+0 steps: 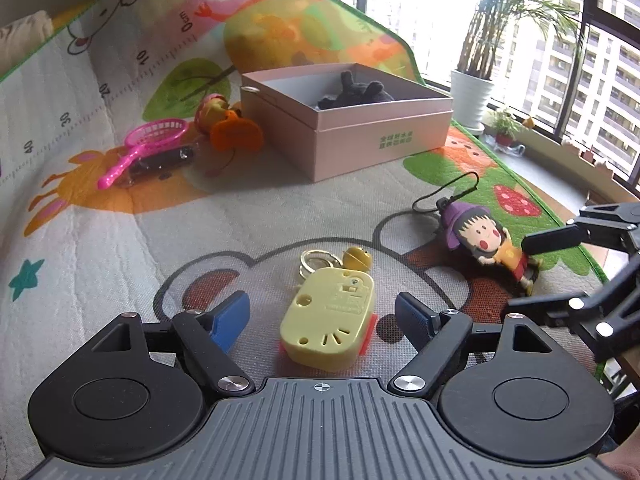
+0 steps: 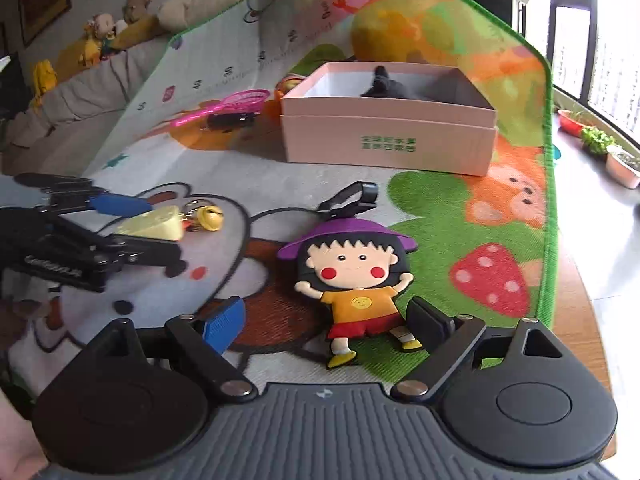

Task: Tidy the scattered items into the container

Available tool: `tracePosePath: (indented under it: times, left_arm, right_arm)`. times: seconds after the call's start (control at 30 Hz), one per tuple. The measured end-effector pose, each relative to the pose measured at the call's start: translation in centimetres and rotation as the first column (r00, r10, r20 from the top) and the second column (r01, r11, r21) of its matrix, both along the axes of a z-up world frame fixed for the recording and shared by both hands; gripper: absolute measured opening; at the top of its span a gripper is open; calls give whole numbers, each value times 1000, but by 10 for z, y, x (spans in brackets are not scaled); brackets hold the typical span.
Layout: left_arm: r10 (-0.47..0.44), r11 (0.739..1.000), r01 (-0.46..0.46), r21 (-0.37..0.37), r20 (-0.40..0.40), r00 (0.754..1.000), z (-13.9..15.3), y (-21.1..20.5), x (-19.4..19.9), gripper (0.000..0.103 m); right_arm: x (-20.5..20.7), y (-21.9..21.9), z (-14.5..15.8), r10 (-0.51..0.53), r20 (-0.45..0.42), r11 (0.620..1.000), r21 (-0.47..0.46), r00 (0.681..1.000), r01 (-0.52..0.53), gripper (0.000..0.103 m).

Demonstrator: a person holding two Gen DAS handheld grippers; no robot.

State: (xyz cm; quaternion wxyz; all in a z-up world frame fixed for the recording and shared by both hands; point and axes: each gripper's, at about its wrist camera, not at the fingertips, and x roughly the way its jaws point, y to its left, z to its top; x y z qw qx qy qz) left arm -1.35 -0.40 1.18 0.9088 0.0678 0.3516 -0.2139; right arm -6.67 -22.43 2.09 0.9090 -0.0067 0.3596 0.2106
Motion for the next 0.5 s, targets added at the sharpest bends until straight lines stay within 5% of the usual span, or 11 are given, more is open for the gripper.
tracePosePath:
  times: [0.13,0.33,0.5]
  left_arm:
    - [14,1000,-14,-7,3,1000,1,4,-2,90]
    - [14,1000,-14,-11,0,1000,1,5,-5,91]
    - [6,1000,-6,-10,1,1000,0,2,-7,94]
  right_arm:
    - [-8,8,9,-46,109,997,-56,993,53,89]
    - [28,-4,2,-192,35,981,20,981,192,89]
    - [38,19,-9,-161,40,984,-73,986,163,92]
